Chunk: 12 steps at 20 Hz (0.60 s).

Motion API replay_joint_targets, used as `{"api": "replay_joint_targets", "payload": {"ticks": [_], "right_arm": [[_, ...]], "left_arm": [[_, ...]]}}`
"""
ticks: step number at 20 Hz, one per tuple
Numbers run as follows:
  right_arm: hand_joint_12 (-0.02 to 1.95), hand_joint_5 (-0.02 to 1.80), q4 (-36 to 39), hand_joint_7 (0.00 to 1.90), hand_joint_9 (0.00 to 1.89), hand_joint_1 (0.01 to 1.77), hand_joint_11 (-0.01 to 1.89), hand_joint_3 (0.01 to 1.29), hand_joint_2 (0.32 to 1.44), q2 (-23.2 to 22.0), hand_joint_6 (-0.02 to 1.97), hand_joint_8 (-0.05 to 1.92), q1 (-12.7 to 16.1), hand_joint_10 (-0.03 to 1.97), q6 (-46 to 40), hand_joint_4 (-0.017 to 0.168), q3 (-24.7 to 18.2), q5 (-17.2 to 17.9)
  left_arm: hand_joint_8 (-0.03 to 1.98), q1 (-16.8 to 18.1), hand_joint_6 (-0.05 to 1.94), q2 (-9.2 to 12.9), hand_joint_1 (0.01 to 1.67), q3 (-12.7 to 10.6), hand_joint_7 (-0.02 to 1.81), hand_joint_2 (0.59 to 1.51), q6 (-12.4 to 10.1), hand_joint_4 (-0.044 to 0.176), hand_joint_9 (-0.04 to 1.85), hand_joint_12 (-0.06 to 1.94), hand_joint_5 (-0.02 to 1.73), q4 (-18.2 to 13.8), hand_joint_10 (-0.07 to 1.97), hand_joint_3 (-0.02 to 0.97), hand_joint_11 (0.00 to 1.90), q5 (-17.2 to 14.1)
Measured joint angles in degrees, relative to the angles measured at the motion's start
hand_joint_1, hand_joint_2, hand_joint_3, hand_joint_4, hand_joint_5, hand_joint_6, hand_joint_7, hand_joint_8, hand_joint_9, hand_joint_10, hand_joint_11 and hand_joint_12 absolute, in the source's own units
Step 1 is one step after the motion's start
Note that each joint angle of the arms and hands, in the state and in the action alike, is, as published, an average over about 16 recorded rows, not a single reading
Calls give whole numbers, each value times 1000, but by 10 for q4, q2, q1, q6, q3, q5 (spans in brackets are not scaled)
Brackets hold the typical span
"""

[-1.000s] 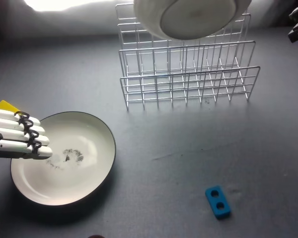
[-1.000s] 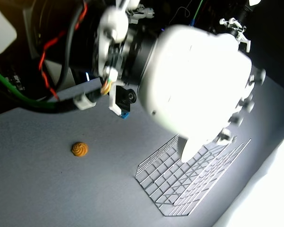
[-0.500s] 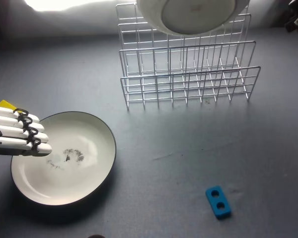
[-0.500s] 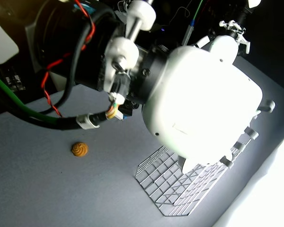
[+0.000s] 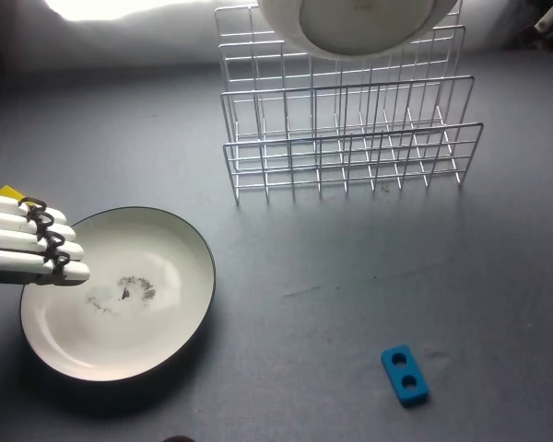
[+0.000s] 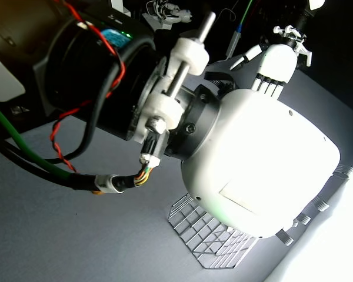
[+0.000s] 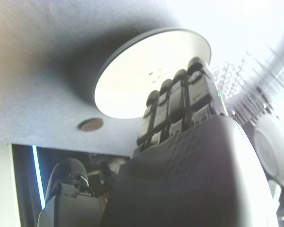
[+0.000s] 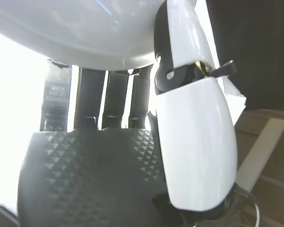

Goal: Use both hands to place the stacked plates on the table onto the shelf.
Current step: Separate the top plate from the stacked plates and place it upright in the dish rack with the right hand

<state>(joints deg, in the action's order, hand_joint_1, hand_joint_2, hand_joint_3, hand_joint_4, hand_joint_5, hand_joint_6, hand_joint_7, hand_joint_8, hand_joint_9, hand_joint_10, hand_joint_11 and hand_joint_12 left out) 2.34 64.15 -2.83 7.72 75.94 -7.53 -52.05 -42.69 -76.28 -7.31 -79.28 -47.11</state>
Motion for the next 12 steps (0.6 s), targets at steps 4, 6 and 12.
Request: {"api": "replay_joint_targets", "payload": {"ticks": [4, 6, 12], "right_arm": [[1030, 961, -15, 1097, 1273, 1273, 737, 14, 1018, 6, 886, 806, -13, 23, 0, -2, 10, 8], [1031, 960, -23, 1097, 1273, 1273, 740, 14, 1019, 8, 886, 807, -22, 23, 0, -2, 13, 14], [1031, 957, -45, 1098, 1275, 1272, 743, 15, 1022, 17, 881, 798, -47, 23, 1, -2, 25, 30]], "left_arm": [[-3, -2, 18, 0, 13, -3, 13, 1030, 0, 3, 18, -5, 11, 0, -64, 19, 14, 1], [-4, -3, 18, 0, 13, -4, 12, 1030, 0, 3, 18, -5, 11, 1, -64, 19, 14, 1], [-3, -5, 18, 0, 14, -7, 11, 1030, 0, 3, 17, -4, 11, 1, -64, 20, 14, 3]]}}
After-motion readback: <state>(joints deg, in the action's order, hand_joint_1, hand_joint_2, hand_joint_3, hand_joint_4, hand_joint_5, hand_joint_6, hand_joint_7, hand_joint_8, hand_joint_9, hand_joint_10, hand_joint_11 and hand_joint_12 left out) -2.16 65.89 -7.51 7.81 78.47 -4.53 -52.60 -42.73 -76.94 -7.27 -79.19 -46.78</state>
